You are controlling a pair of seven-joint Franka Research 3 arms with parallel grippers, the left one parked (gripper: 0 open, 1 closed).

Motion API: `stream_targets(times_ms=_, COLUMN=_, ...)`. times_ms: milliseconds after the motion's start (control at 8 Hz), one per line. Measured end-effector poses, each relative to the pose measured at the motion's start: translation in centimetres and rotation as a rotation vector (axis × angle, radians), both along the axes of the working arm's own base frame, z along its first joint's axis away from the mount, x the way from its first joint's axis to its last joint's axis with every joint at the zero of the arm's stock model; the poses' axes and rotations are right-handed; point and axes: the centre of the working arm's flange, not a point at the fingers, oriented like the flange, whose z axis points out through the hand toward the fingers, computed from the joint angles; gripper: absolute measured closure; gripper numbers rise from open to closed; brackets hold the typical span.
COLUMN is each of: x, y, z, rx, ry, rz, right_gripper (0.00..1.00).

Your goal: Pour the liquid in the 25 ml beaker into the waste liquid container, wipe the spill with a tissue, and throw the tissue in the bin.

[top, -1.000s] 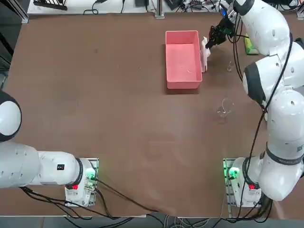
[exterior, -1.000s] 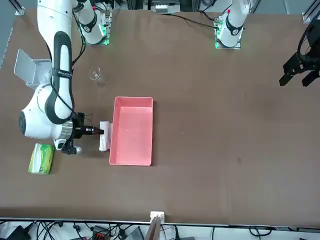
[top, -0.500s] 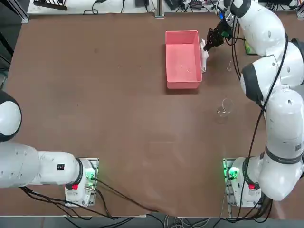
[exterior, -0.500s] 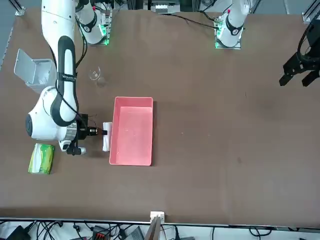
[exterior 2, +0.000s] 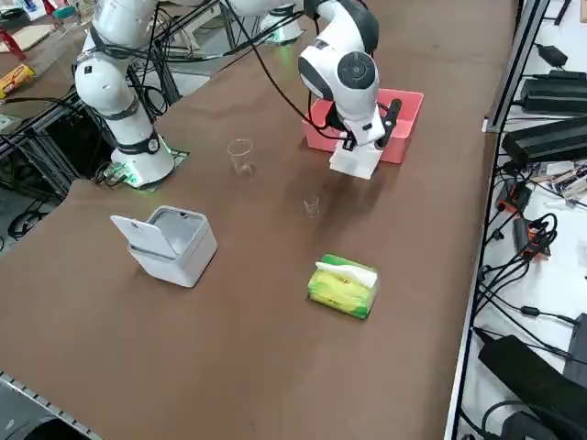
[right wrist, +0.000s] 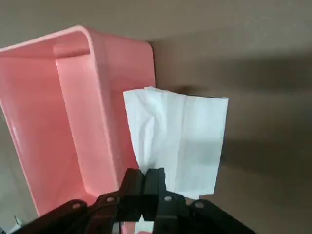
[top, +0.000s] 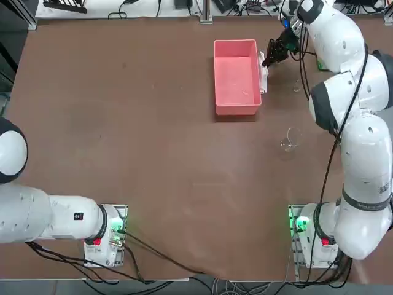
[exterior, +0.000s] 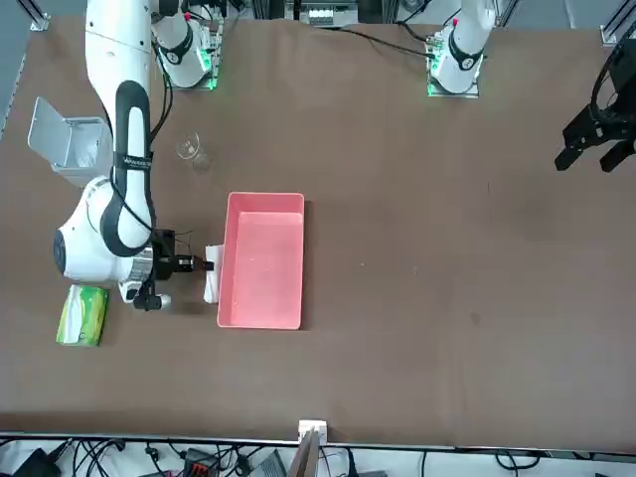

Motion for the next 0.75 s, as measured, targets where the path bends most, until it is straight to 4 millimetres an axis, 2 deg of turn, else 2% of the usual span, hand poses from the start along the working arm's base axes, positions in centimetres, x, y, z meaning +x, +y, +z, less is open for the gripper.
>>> stream_targets(times_ms=750, x=-0.1, y=-0.7, z=-3.1, rx=-0.031, ry=-0.1, rz=0.12, right_gripper=0.98)
